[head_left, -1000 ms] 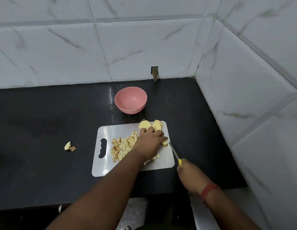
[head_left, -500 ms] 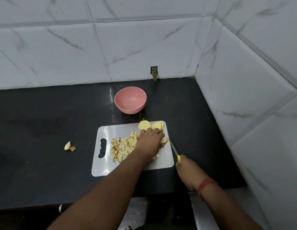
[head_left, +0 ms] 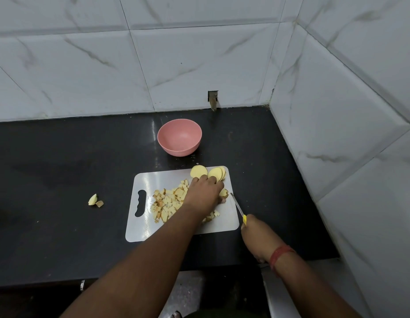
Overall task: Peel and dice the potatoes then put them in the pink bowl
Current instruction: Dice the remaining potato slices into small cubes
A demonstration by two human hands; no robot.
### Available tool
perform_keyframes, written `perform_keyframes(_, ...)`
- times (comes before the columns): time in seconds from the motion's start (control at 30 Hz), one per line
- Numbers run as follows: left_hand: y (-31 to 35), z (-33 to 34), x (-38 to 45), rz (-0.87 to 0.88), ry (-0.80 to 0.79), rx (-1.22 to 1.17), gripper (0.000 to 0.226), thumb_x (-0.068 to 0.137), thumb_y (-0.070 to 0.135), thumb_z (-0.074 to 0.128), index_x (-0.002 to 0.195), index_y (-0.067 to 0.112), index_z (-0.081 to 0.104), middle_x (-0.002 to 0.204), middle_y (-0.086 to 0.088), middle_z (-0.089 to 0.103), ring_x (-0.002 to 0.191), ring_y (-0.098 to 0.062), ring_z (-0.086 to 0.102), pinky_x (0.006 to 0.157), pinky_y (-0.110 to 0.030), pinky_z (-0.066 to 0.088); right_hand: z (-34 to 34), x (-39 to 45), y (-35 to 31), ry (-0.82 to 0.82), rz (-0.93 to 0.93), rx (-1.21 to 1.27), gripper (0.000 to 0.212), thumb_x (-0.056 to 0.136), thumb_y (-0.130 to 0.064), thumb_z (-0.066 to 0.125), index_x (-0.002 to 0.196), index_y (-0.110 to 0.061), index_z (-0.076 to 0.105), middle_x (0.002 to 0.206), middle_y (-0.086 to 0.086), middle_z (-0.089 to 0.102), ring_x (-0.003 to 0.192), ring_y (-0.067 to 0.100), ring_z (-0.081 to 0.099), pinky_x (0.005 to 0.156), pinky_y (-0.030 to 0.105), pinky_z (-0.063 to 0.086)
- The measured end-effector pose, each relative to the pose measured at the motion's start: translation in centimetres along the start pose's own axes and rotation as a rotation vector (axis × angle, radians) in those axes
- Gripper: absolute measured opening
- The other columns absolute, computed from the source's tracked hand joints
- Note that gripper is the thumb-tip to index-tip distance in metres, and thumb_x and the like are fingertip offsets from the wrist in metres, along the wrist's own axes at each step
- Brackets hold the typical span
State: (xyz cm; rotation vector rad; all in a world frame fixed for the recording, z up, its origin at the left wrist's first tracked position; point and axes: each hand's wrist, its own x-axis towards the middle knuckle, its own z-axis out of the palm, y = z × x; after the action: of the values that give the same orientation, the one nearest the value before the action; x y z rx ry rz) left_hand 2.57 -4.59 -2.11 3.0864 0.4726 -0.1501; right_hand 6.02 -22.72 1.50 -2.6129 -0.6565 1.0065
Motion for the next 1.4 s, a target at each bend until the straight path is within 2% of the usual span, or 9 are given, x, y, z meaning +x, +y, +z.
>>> perform_keyframes(0.07,0.0,0.2,-0.1,-0.001,0.01,-0.005,0.042,0.1,0.041,0.055,0.136,0.02,0.052,0.132,-0.007,0.057,0.119,-0.025,0.05,0.099,-0.04,0.042,0.0,0.0,0.0,-0.003,0.001,-0.001,0.014,0.101,-0.017,0.034,0.101,-0.01,0.046,0.108,0.013,0.06,0.09,0.026,0.058,0.073,0.027,0.04)
perform_keyframes(0.27,0.4,0.2,-1.0,-0.022,0.064,-0.066,0.038,0.101,0.033,0.056,0.137,0.022,0.05,0.136,-0.006,0.053,0.12,-0.025,0.048,0.101,-0.039,0.042,0.0,-0.1,0.1,0.005,-0.005,0.018,0.012,0.101,-0.018,0.034,0.099,-0.011,0.044,0.101,0.012,0.059,0.083,0.025,0.056,0.069,0.028,0.041)
perform_keyframes(0.43,0.7,0.6,-2.2,0.113,0.132,0.0,0.036,0.098,0.02,0.056,0.134,0.026,0.054,0.13,-0.005,0.05,0.116,-0.024,0.044,0.097,-0.038,0.038,0.2,-0.1,0.4,0.017,0.0,0.03,0.012,0.101,-0.019,0.035,0.097,-0.011,0.044,0.107,0.014,0.062,0.082,0.027,0.055,0.069,0.028,0.04)
perform_keyframes(0.57,1.1,0.9,-2.5,0.1,0.123,0.06,0.043,0.1,0.02,0.051,0.144,0.019,0.049,0.136,-0.008,0.049,0.121,-0.028,0.044,0.102,-0.041,0.037,0.3,-0.2,0.4,0.016,-0.008,0.037,0.012,0.1,-0.019,0.035,0.093,-0.012,0.042,0.104,0.014,0.062,0.08,0.026,0.054,0.068,0.027,0.039)
perform_keyframes(0.7,1.5,0.9,-2.8,0.029,0.087,0.079,0.053,0.101,0.022,0.047,0.152,0.015,0.037,0.148,-0.011,0.04,0.131,-0.031,0.039,0.111,-0.045,0.034,0.3,-0.4,0.3,0.019,-0.014,0.017,0.012,0.101,-0.019,0.036,0.093,-0.012,0.041,0.105,0.014,0.062,0.08,0.025,0.052,0.069,0.027,0.038)
perform_keyframes(0.83,2.3,1.1,-3.2,0.025,0.046,0.136,0.057,0.1,0.028,0.047,0.153,0.011,0.035,0.152,-0.014,0.036,0.135,-0.033,0.034,0.114,-0.047,0.029,0.4,-0.6,0.4,0.02,-0.015,0.022,0.011,0.1,-0.018,0.036,0.093,-0.012,0.041,0.105,0.014,0.061,0.081,0.025,0.051,0.071,0.027,0.038)
perform_keyframes(1.1,3.1,1.1,-3.7,0.016,0.053,0.125,0.055,0.098,0.029,0.047,0.15,0.012,0.041,0.142,-0.009,0.045,0.13,-0.03,0.04,0.116,-0.05,0.025,0.6,-1.1,0.6,0.032,-0.037,0.011,0.012,0.101,-0.02,0.036,0.093,-0.013,0.041,0.087,0.006,0.053,0.078,0.022,0.054,0.067,0.027,0.039)
perform_keyframes(1.3,3.0,1.6,-4.5,0.104,0.096,0.098,0.052,0.1,0.024,0.044,0.149,0.009,0.041,0.139,-0.01,0.048,0.122,-0.03,0.045,0.109,-0.043,0.033,0.4,-1.3,0.8,0.037,-0.028,0.026,0.012,0.101,-0.021,0.036,0.093,-0.013,0.041,0.093,0.009,0.057,0.079,0.023,0.054,0.068,0.028,0.04)
perform_keyframes(1.4,3.0,2.0,-4.8,0.149,0.117,0.06,0.046,0.098,0.022,0.045,0.142,0.01,0.049,0.133,-0.009,0.053,0.117,-0.03,0.049,0.106,-0.043,0.037,0.4,-1.4,0.8,0.045,-0.027,0.018,0.012,0.101,-0.021,0.036,0.095,-0.013,0.041,0.097,0.011,0.059,0.079,0.024,0.053,0.069,0.027,0.04)
